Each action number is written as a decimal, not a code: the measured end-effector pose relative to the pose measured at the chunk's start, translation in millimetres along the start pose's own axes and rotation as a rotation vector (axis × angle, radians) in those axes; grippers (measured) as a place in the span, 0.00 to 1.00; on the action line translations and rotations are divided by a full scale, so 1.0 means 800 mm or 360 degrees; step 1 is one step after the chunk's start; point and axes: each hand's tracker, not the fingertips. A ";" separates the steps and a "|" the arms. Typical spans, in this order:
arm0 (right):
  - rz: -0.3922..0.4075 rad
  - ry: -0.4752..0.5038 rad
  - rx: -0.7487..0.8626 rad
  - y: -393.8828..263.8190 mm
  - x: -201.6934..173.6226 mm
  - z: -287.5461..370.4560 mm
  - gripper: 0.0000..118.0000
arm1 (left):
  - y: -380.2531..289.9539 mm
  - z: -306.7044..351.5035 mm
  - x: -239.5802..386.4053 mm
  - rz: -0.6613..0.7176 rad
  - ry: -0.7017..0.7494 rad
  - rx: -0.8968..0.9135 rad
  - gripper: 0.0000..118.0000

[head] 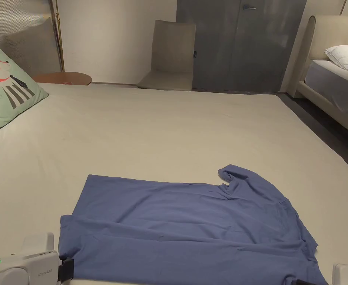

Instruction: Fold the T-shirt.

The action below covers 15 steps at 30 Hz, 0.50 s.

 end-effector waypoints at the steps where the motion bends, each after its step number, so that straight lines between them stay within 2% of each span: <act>1: -0.0020 0.0029 -0.0011 -0.004 0.002 -0.006 0.77 | 0.000 0.002 -0.001 0.0006 -0.0003 0.0001 0.06; 2: -0.0034 0.0036 0.0008 -0.006 0.003 -0.007 0.55 | 0.001 0.003 -0.004 0.0015 -0.0005 0.0005 0.07; 4: -0.0084 0.0108 0.0025 -0.007 0.004 -0.004 0.37 | 0.001 0.008 -0.005 0.0025 -0.0012 0.0004 0.06; 5: -0.0074 0.0148 0.0095 -0.005 0.001 0.004 0.22 | 0.001 0.013 -0.005 0.0028 -0.0016 0.0005 0.06; 6: -0.0006 0.0111 0.0142 -0.002 -0.004 0.013 0.15 | 0.002 0.016 -0.005 0.0028 -0.0019 0.0006 0.06; 10: 0.0158 0.0122 0.0202 0.015 -0.013 0.041 0.14 | 0.006 0.040 0.003 0.0012 -0.0006 0.0014 0.06; 15: 0.0135 0.0160 0.0215 0.031 -0.001 0.083 0.14 | -0.001 0.087 0.011 0.0006 0.0026 -0.0003 0.06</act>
